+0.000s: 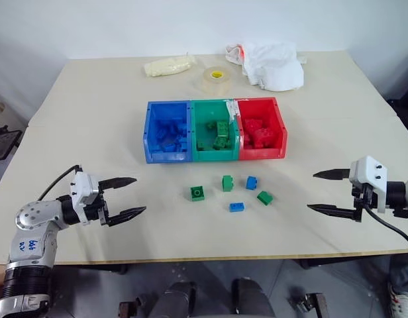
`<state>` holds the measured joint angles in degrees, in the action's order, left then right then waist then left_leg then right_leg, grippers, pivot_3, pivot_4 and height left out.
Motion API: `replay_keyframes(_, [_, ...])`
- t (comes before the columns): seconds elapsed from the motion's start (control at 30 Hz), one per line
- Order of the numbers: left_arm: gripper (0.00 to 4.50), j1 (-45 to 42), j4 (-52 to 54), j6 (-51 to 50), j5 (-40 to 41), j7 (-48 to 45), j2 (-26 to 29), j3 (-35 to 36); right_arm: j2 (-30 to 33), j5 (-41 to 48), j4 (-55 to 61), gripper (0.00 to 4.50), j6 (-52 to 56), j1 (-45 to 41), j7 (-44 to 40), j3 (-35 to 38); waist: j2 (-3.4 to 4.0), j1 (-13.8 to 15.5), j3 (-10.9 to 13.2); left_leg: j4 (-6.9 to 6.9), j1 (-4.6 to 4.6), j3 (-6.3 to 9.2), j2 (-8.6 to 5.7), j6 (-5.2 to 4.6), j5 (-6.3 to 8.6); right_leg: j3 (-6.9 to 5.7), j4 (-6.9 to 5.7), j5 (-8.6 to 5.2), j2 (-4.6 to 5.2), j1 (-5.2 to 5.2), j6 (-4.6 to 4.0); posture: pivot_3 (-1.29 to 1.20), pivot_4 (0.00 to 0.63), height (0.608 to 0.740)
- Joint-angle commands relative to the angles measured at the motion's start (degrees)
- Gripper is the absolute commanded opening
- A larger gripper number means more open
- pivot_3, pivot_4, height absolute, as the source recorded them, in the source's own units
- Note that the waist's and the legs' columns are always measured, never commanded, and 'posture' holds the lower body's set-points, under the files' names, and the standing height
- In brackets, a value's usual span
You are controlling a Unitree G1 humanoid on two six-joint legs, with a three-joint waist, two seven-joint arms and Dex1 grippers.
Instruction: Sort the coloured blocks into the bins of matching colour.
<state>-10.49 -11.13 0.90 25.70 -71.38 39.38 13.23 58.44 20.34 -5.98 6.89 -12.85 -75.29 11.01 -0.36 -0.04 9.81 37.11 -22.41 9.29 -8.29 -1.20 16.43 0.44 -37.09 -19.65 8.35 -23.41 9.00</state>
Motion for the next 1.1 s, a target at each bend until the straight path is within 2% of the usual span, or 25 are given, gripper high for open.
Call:
replay_keyframes(0.03, [4.50,-0.49,1.83,-0.63,1.90,-1.01,0.26,0.12,1.67,0.96,2.67,4.50,0.93,-0.26,0.40,2.36,0.00,0.00,0.00,0.00,0.01,-0.01,0.01,0.00,0.00,0.00,0.00,0.00,0.00,0.00,0.00,0.00,0.150,0.740])
replay_keyframes(0.27, [4.50,-2.41,0.90,-1.05,-1.20,3.27,-0.46,-1.29,3.00,0.50,3.99,4.50,6.02,0.50,1.12,2.55,0.00,0.09,0.00,0.00,0.00,-0.03,0.00,0.00,0.01,0.01,0.00,0.00,0.00,0.00,0.00,0.00,0.150,0.740])
replay_keyframes(0.37, [4.50,-1.57,1.18,-1.16,-2.12,1.34,0.55,-3.21,5.15,-0.05,3.65,4.50,5.92,4.18,0.28,4.79,0.00,0.15,0.00,-0.01,0.00,-0.03,0.01,-0.01,0.02,0.01,0.01,0.00,0.00,0.00,0.00,0.00,0.150,0.740])
replay_keyframes(0.57, [4.50,-1.98,0.87,-3.82,1.40,-2.89,0.35,-3.48,9.45,-1.79,3.79,4.50,5.55,13.30,-1.27,9.37,0.01,0.21,0.00,0.02,0.00,-0.09,0.01,-0.04,0.06,0.00,0.04,0.00,-0.02,0.00,0.00,0.00,0.150,0.740])
replay_keyframes(0.67, [4.50,-2.24,0.14,-2.58,1.40,-4.08,-0.06,-3.50,9.83,-1.26,6.42,4.50,6.72,14.48,-1.11,9.54,0.01,-0.06,0.00,0.03,0.03,-0.17,0.04,-0.04,0.06,0.03,0.05,0.00,-0.02,0.01,0.00,0.00,0.150,0.740])
replay_keyframes(0.9, [4.50,-1.98,0.19,-0.80,2.39,-5.48,-1.15,-2.89,6.71,0.85,14.09,4.50,13.86,5.84,1.30,0.71,0.03,-0.01,0.02,0.04,0.10,-0.38,0.20,-0.02,0.07,0.04,0.10,0.05,-0.04,0.01,-0.09,0.00,0.150,0.740])
replay_keyframes(1.1, [4.50,0.23,3.28,-1.07,4.39,-5.48,-1.81,-2.05,-0.41,-1.92,11.76,4.50,16.21,-4.89,4.00,-9.74,0.01,0.03,0.03,0.04,0.07,-0.39,0.19,-0.06,0.11,0.00,0.15,0.07,0.00,0.00,-0.07,0.00,0.150,0.740])
